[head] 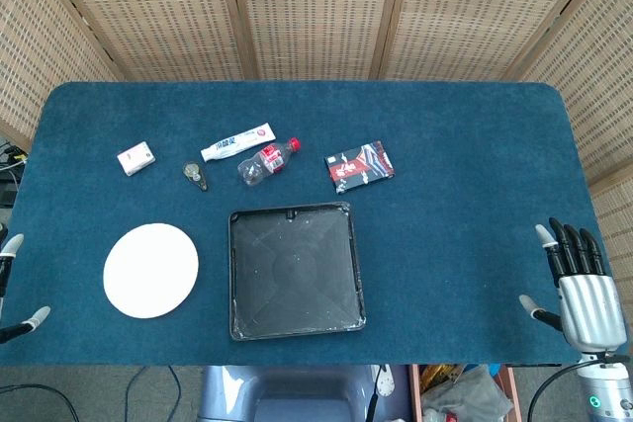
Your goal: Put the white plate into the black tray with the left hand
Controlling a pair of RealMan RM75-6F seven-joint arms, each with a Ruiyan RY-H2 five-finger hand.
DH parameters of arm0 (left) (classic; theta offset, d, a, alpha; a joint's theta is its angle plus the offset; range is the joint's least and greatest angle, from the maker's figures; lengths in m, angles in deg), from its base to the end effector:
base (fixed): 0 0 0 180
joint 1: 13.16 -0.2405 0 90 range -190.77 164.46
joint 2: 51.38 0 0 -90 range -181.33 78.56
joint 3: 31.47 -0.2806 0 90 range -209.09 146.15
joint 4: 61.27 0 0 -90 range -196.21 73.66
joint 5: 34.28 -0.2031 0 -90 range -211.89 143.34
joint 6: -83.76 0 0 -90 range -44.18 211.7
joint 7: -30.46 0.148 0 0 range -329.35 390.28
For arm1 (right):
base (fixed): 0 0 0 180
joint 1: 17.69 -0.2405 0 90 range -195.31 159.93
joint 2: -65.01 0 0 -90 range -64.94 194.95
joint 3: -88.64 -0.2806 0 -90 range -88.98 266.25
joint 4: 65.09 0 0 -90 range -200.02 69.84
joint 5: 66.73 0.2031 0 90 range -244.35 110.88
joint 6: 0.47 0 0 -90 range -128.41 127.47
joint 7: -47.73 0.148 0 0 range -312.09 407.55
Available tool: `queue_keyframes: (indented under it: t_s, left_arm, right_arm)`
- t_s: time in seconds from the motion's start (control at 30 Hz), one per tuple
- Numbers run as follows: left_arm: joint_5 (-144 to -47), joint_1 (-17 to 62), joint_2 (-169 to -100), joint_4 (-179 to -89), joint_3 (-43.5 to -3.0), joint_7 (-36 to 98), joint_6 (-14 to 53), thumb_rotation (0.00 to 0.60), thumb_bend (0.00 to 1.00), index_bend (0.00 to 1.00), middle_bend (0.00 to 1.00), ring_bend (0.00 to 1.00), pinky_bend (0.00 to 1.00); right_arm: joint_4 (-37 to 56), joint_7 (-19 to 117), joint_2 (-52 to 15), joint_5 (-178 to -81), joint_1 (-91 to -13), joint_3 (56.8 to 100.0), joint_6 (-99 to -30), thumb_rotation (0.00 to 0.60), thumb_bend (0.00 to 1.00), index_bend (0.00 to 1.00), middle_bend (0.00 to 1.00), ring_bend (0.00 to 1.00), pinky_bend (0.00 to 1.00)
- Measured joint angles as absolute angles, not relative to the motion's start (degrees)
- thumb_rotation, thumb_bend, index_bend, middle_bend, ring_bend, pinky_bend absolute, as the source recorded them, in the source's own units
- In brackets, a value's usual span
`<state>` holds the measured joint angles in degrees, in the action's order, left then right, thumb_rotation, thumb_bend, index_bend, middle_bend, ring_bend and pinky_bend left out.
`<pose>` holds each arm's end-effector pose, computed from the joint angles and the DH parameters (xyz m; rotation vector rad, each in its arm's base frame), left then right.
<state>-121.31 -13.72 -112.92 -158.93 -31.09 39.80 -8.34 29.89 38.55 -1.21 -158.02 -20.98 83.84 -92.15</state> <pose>-0.3250 0.1458 0.1930 -1.3406 -0.8100 -0.7983 -0.3025 -0.1816 0.1764 1.3767 -0.7138 0.9657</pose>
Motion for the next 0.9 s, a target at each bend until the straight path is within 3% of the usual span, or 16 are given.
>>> queue_keyframes:
  t_s: [0.43,0.6,0.7,0.9]
  left_arm:
    - [-125.2,-12.0,-117.5,-152.8,-32.5,38.5,-5.3,0.6,0.0,0.0,0.0,0.0,0.0]
    - [-127.8,-10.0,-123.0,-144.4,-34.2,31.6,-1.6,0.6,0.17,0.01,0.0,0.0,0.0]
    - [-129.2,-9.0,-127.4,-137.8,-35.3,28.0,0.2,0.6,0.23,0.07,0.0,0.0,0.0]
    - [-130.8,-8.2,-133.7,-128.6,-36.6,23.6,1.1,0.6,0.26,0.13,0.0,0.0,0.0]
  right_arm:
    - [30.2,38.3,-1.1,-158.0,-21.1,83.9,-91.7,0.6,0.0,0.0,0.0,0.0,0.0]
    - [30.2,37.8,-1.2,-158.0,-21.4,84.1,-91.1,0.6,0.0,0.0,0.0,0.0,0.0]
    - [30.3,38.0,-1.2,-158.1,-21.4,84.1,-91.1,0.6,0.0,0.0,0.0,0.0,0.0]
    - [30.3,38.6,-0.9,-158.0,-21.4,84.1,-91.1,0.6,0.0,0.0,0.0,0.0,0.0]
